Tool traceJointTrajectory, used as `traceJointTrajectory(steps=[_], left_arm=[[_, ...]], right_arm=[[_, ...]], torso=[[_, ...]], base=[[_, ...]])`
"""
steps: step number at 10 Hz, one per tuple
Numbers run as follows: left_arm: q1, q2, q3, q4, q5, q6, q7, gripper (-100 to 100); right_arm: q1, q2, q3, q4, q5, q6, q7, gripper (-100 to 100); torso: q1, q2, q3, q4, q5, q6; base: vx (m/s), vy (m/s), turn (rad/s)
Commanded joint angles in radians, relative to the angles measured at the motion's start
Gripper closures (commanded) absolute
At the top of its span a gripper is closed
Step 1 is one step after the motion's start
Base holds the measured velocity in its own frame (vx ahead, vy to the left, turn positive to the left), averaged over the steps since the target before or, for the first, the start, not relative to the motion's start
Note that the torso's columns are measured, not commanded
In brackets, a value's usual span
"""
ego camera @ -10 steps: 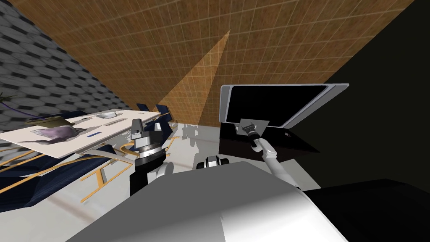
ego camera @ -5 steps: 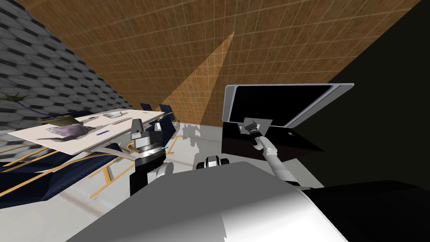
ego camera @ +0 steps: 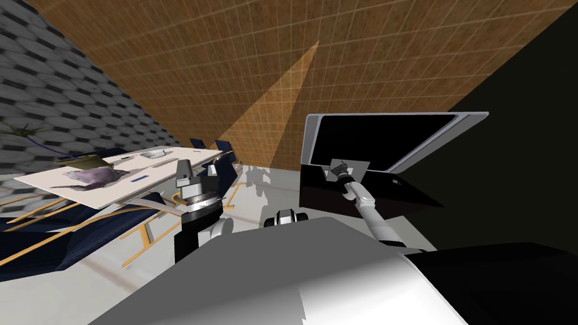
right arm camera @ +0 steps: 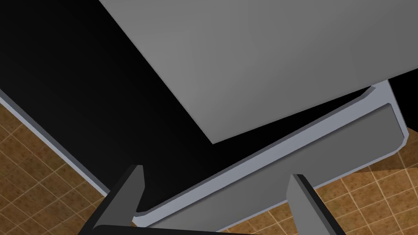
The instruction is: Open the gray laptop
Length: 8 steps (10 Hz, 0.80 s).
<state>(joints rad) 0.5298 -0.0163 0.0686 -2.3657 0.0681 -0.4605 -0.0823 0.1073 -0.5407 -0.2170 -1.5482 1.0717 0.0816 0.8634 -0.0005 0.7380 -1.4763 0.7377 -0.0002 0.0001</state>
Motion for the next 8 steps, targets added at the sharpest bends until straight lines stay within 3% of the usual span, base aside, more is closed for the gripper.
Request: traceJointTrajectory(steps=[1, 2, 3, 5, 8], left_arm=[[0.0, 0.0, 0.0, 0.0, 0.0, 0.0, 0.0, 0], [0.0, 0.0, 0.0, 0.0, 0.0, 0.0, 0.0, 0], [0.0, 0.0, 0.0, 0.0, 0.0, 0.0, 0.0, 0], [0.0, 0.0, 0.0, 0.0, 0.0, 0.0, 0.0, 0], [0.0, 0.0, 0.0, 0.0, 0.0, 0.0, 0.0, 0]], right_arm=[[0.011, -0.05, 0.012, 0.04, -0.042, -0.019, -0.024, 100], [0.011, -0.062, 0.012, 0.04, -0.042, -0.019, -0.024, 100], [0.023, -0.101, 0.024, 0.081, -0.085, -0.038, -0.049, 100], [0.023, -0.124, 0.024, 0.081, -0.085, -0.038, -0.049, 100], [0.046, -0.213, 0.048, 0.161, -0.168, -0.077, -0.098, 100]], torso=[[0.0, 0.003, 0.002, 0.001, 0.0, 0.0], [0.002, 0.002, 0.002, 0.001, 0.001, 0.0], [0.003, 0.001, 0.001, 0.001, 0.001, 0.0], [0.001, 0.0, 0.0, 0.0, 0.001, 0.0], [0.0, 0.0, 0.0, 0.0, 0.0, 0.0]], base=[[0.034, 0.041, 0.064], [0.035, 0.059, 0.039], [0.034, 0.083, 0.076], [0.027, 0.051, 0.008], [0.036, 0.055, 0.059]])
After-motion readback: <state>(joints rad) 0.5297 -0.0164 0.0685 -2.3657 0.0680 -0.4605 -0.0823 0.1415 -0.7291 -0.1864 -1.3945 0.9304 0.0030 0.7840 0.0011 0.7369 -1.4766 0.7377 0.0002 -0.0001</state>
